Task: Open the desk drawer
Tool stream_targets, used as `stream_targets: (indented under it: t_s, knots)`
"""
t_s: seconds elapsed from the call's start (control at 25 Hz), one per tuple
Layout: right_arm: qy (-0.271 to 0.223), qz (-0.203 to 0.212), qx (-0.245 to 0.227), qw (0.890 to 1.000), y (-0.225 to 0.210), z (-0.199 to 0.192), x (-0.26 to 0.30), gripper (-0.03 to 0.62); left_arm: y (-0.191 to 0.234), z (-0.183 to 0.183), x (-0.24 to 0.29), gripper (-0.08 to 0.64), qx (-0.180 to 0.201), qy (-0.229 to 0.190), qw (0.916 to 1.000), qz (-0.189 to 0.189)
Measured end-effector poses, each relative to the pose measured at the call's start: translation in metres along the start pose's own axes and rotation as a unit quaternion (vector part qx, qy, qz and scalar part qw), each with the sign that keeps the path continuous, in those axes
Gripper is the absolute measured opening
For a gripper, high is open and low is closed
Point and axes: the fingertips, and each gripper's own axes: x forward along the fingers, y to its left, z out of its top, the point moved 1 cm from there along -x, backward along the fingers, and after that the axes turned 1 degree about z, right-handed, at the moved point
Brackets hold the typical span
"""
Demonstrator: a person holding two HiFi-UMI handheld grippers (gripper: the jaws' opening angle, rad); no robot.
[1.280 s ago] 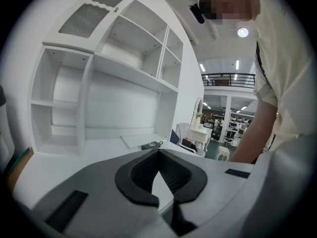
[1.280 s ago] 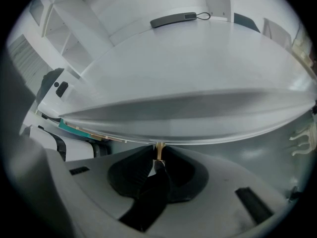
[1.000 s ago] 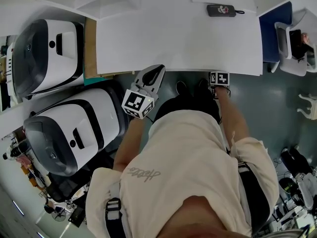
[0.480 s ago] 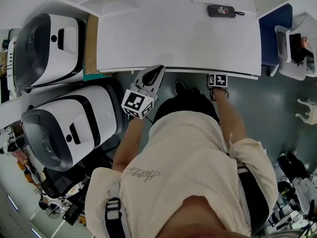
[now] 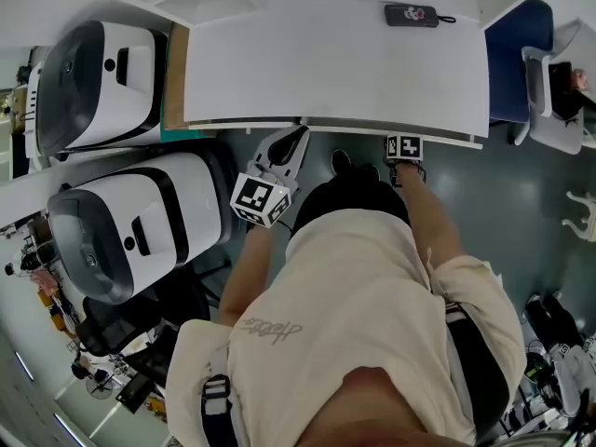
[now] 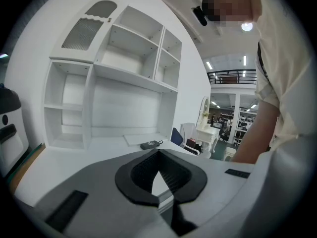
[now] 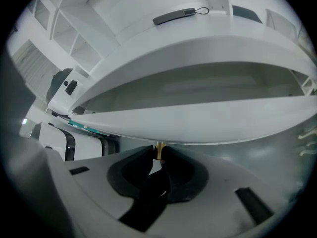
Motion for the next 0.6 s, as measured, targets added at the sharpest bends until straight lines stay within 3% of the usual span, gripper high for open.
stream_targets:
  t_s: [0.4,0.6]
  knots:
    - [0.002,0.034,-0.002,0.999,0.0,-0.03,-0.006,0.077,-0.01,-0.016,-0.031,0.002,-0.035,-0.009,0.9968,0.072]
    - [0.006,0.04,-0.008,0.999,0.001,-0.044,-0.007,0.078,-0.026,-0.022,-0.04,0.002,-0.037,-0.008,0.9961,0.079]
